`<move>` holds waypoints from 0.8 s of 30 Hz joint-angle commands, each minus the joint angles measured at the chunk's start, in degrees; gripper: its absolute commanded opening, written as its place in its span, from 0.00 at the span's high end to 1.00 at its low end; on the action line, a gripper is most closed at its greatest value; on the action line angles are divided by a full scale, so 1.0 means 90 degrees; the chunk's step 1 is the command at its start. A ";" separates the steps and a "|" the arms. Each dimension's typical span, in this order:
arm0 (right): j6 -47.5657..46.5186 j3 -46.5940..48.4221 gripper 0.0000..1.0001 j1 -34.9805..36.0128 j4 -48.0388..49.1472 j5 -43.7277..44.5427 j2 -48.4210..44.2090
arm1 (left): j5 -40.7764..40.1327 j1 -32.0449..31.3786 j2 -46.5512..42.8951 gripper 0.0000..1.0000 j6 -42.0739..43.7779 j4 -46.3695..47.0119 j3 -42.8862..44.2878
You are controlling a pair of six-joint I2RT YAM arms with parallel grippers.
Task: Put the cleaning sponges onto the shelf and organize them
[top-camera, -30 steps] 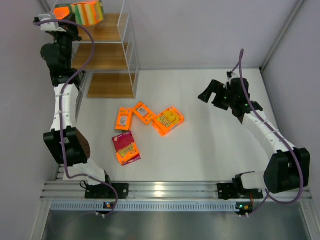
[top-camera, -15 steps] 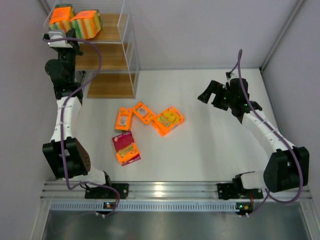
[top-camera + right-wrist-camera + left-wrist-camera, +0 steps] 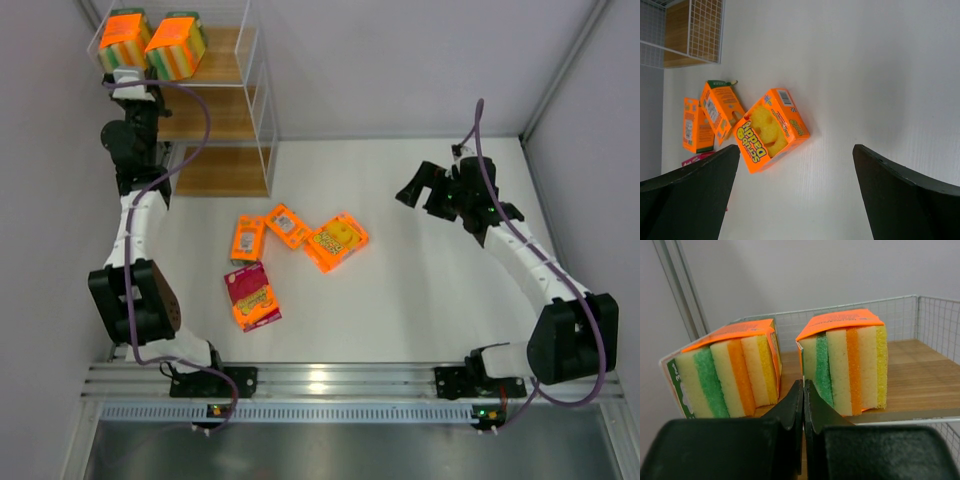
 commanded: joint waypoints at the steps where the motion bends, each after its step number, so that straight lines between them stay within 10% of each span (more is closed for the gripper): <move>1: -0.0049 0.0095 0.00 0.0079 0.0059 0.0088 0.0051 | -0.0095 0.0021 0.0296 1.00 0.0148 -0.0237 -0.0035; 12: -0.0010 0.0192 0.00 0.0079 0.0078 0.0049 0.0217 | 0.0070 0.0021 0.0335 0.98 0.0158 -0.0091 -0.0065; 15: -0.0030 0.0183 0.01 0.0089 0.0078 -0.0010 0.0198 | 0.0177 0.0011 0.0257 0.81 0.0139 -0.0100 -0.0074; 18: -0.0069 0.0173 0.01 0.0089 0.0059 -0.0049 0.0149 | 0.0568 0.0021 -0.0015 0.33 0.0110 -0.0110 -0.0182; 24: -0.0147 0.0124 0.01 0.0108 0.0059 -0.0107 0.0012 | 0.0393 0.0021 -0.0893 0.07 -0.0594 -0.0139 -0.0425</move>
